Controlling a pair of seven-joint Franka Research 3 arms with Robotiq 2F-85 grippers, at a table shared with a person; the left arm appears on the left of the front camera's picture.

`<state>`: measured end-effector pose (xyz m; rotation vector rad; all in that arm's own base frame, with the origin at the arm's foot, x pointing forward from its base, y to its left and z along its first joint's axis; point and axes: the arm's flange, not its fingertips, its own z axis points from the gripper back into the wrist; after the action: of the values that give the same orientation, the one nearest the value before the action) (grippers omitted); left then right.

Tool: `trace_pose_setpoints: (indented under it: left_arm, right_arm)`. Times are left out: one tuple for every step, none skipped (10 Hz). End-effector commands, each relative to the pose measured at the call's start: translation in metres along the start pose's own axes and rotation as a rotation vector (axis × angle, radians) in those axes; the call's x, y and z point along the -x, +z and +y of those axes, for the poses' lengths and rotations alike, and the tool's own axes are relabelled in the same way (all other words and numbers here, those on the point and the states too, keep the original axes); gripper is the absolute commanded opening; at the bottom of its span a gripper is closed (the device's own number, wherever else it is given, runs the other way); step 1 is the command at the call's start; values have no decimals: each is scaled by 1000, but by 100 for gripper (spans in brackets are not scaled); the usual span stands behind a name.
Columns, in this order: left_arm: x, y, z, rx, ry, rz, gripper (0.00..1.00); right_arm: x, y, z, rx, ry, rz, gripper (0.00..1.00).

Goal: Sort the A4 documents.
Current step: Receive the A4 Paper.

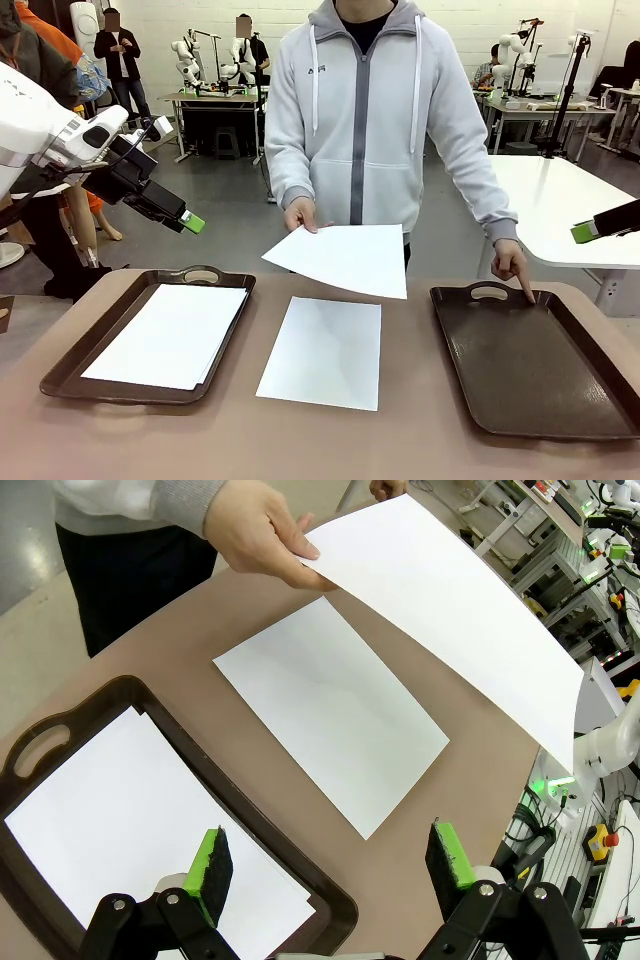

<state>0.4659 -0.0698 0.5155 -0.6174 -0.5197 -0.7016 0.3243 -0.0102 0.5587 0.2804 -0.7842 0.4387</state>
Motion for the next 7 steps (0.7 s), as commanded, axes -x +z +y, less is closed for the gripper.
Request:
trace_pose_setpoints:
  left_arm:
    - [0,1,0,-5,-1,-4,100]
    - [0,1,0,-5,-1,-4,100]
    - [0,1,0,-5,-1,-4,100]
    - [0,1,0,-5,-1,-4,100]
    - [0,1,0,-5,-1,-4,100]
    - [0,1,0,-5,-1,-4,100]
    - [0,1,0,-5,-1,-4,100]
  right_arm:
    - [1,-1,-1,-20,-3,-4,100]
    - [1,-1,-1,-20,-3,-4,100]
    - [1,-1,-1,-20,-3,-4,100]
    - [1,-1,-1,-20,-3,-4,100]
    - [0,0,0,0,0,0,100]
    - [-2,-18,-9,15,-85,36,100]
    - [-3,-35,-16,-14,-160,68,100]
